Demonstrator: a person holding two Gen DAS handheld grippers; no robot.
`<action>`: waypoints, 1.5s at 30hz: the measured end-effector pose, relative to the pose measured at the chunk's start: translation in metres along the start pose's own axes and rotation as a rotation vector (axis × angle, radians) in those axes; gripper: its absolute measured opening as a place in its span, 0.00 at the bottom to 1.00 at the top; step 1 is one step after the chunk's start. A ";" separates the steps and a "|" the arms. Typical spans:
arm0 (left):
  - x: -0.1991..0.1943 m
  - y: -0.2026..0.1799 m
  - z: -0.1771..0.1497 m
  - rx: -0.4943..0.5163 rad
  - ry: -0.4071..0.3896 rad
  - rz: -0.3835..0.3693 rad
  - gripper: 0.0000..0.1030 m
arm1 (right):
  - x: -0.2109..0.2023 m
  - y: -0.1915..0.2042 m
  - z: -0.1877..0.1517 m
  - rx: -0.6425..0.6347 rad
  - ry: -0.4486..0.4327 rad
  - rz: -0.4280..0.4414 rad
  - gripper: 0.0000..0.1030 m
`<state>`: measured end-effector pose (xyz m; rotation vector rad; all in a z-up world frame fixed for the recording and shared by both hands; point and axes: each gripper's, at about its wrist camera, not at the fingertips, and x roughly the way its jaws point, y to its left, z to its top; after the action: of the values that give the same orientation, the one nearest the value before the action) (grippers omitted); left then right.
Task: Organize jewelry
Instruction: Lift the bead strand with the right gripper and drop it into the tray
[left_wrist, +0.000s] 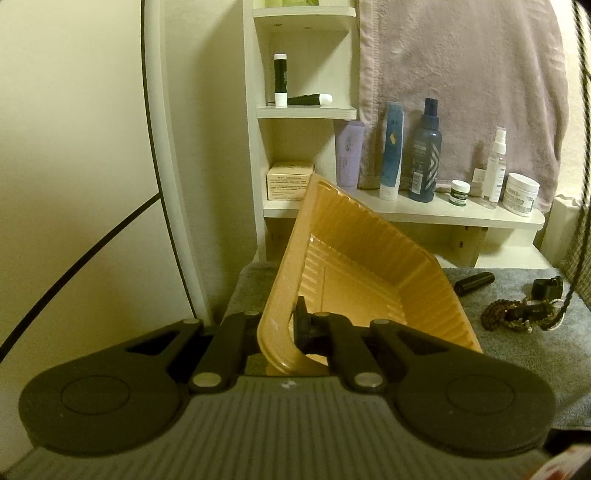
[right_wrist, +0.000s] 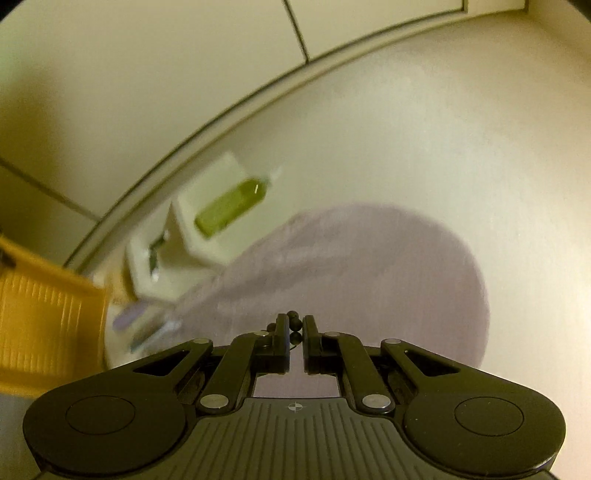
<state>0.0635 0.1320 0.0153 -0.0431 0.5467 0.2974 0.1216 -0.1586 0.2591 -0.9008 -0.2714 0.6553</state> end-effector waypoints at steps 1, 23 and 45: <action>0.000 0.000 0.000 -0.001 0.000 -0.001 0.05 | 0.003 -0.003 0.007 0.008 -0.020 0.001 0.06; 0.002 0.006 0.000 -0.017 0.009 -0.020 0.05 | 0.119 0.107 0.011 -0.111 0.030 0.517 0.06; 0.005 0.011 0.001 -0.048 0.021 -0.033 0.06 | 0.153 0.224 -0.070 -0.306 0.144 0.921 0.06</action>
<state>0.0648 0.1436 0.0142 -0.1014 0.5590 0.2781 0.1819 -0.0068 0.0311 -1.3666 0.2073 1.4123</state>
